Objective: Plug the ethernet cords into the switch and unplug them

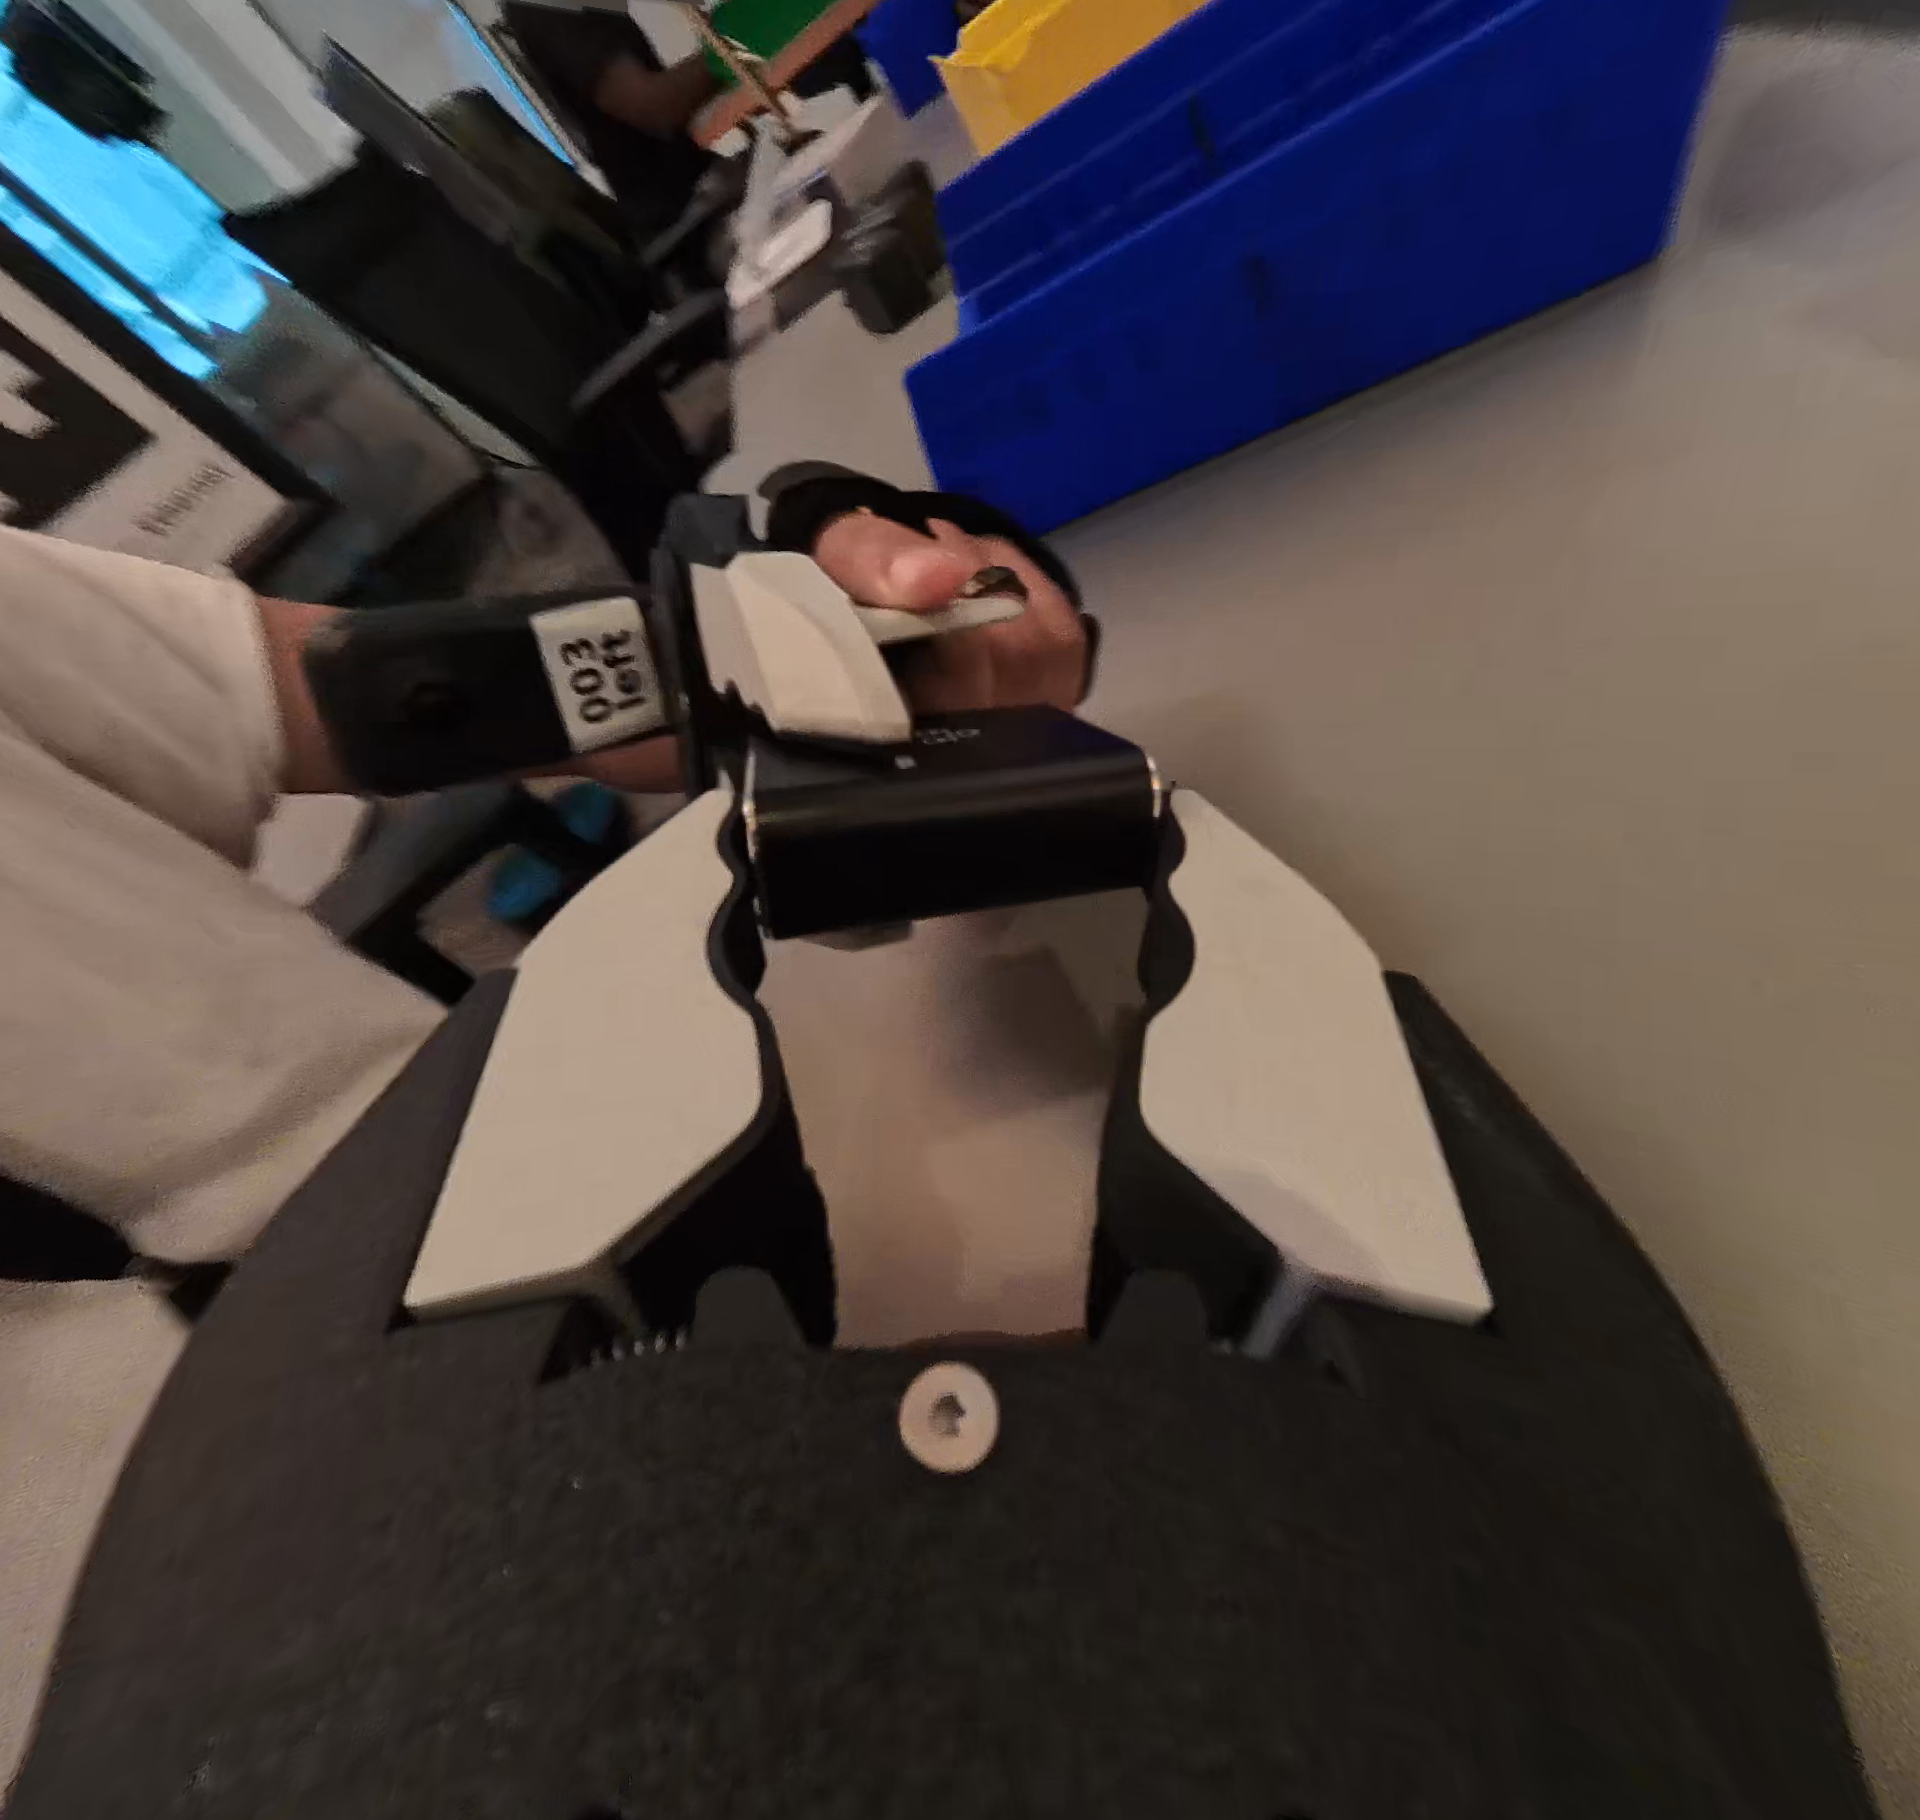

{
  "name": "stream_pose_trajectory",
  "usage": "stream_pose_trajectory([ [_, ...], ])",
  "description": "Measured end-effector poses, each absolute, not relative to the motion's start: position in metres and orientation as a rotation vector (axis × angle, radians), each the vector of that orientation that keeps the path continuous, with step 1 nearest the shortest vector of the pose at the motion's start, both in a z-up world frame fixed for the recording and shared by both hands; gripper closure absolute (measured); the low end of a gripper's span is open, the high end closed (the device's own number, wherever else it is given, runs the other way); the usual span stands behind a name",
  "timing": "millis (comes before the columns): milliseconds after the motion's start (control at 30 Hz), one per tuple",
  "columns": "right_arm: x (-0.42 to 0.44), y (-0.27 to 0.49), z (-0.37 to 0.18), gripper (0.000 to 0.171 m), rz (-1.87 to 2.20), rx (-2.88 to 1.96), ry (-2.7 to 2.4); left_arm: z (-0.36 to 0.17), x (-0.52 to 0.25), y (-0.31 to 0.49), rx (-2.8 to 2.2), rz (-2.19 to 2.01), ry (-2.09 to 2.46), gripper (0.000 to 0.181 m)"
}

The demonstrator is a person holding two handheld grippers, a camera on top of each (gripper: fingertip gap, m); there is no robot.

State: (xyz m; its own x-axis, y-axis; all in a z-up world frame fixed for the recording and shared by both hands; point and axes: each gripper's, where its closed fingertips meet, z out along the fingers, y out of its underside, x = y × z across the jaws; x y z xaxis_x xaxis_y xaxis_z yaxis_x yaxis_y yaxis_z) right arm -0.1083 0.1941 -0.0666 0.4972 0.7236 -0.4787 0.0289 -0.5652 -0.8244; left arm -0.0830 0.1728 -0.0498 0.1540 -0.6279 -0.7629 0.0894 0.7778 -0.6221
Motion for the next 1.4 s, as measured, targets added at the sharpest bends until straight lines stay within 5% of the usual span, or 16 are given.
stream_pose_trajectory([
  [133, -0.061, 0.203, -0.042, 0.101, 0.836, -1.998, -0.574, -0.046, -0.086, 0.189, -0.588, -0.574, 1.282, 0.153],
  [300, 0.113, 0.245, 0.002, 0.101, -0.097, -2.147, -0.435, -0.061, -0.081, 0.224, -0.774, -0.553, 1.265, 0.159],
  [367, 0.194, 0.266, -0.013, 0.101, -0.362, -2.319, -0.306, -0.073, -0.077, 0.236, -0.830, -0.498, 1.283, 0.161],
  [500, 0.248, 0.306, -0.102, 0.101, -0.255, -2.682, -0.287, -0.096, -0.074, 0.256, -0.913, -0.437, 1.329, 0.162],
  [667, 0.256, 0.313, -0.176, 0.100, -0.229, -2.944, -0.447, -0.098, -0.080, 0.281, -1.040, -0.431, 1.284, 0.162],
  [900, 0.259, 0.313, -0.175, 0.091, -0.354, -2.930, -0.490, -0.115, -0.081, 0.298, -1.151, -0.396, 1.314, 0.160],
  [1033, 0.252, 0.306, -0.112, 0.092, -0.348, -2.707, -0.315, -0.119, -0.084, 0.287, -1.288, -0.495, 1.322, 0.153],
  [1233, 0.194, 0.204, -0.009, 0.107, -0.271, -2.067, -0.053, -0.092, -0.128, 0.226, -1.551, -0.662, 1.339, 0.149],
  [1400, 0.106, 0.111, -0.090, 0.106, 0.157, -1.940, 0.231, -0.067, -0.221, 0.204, -1.816, -0.770, 1.008, 0.149],
])
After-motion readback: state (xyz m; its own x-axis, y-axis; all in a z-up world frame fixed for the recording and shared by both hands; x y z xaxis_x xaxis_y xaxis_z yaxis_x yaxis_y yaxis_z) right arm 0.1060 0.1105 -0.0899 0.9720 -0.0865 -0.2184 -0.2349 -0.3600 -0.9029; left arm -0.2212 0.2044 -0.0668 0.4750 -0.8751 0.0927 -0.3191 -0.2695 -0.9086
